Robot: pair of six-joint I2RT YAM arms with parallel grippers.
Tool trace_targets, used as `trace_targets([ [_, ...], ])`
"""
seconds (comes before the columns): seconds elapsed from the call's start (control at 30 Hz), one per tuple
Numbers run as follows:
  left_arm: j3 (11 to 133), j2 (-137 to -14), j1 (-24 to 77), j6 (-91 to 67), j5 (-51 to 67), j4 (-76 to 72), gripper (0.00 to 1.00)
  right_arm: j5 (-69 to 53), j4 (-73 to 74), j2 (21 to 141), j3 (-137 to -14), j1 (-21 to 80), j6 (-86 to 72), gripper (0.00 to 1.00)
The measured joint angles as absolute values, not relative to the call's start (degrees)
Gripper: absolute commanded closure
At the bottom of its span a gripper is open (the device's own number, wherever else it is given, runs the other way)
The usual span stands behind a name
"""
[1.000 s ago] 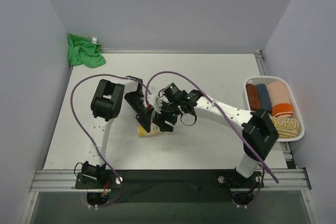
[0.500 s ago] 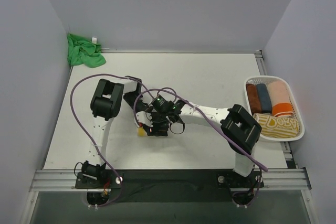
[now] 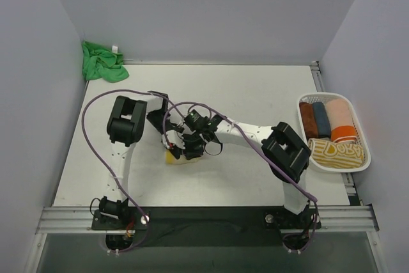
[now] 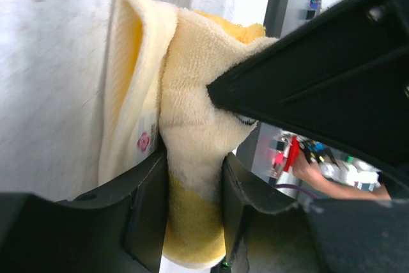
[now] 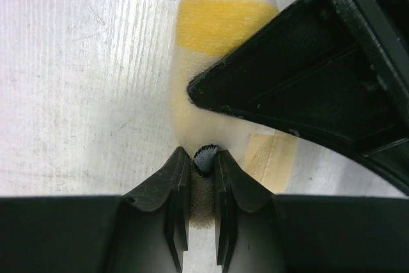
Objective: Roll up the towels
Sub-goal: Roll the towel
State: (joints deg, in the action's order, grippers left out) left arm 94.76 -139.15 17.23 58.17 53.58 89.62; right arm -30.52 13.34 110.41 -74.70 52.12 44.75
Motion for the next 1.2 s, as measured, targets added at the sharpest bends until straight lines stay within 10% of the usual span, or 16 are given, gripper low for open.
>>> trace_targets([
  [0.6,84.8,-112.0,-14.3,63.9,52.1,76.0,0.37,-51.1,38.3,124.2,-92.1,44.2,36.7,1.0],
  [0.9,62.5,-82.6,1.8,62.6,45.9,65.6,0.23,-61.4,48.6,133.1,-98.9,39.4,33.3,1.0],
  [1.2,52.7,-79.0,24.9,55.7,37.0,44.5,0.24,-64.4,52.1,135.9,-100.7,38.2,31.9,1.0],
])
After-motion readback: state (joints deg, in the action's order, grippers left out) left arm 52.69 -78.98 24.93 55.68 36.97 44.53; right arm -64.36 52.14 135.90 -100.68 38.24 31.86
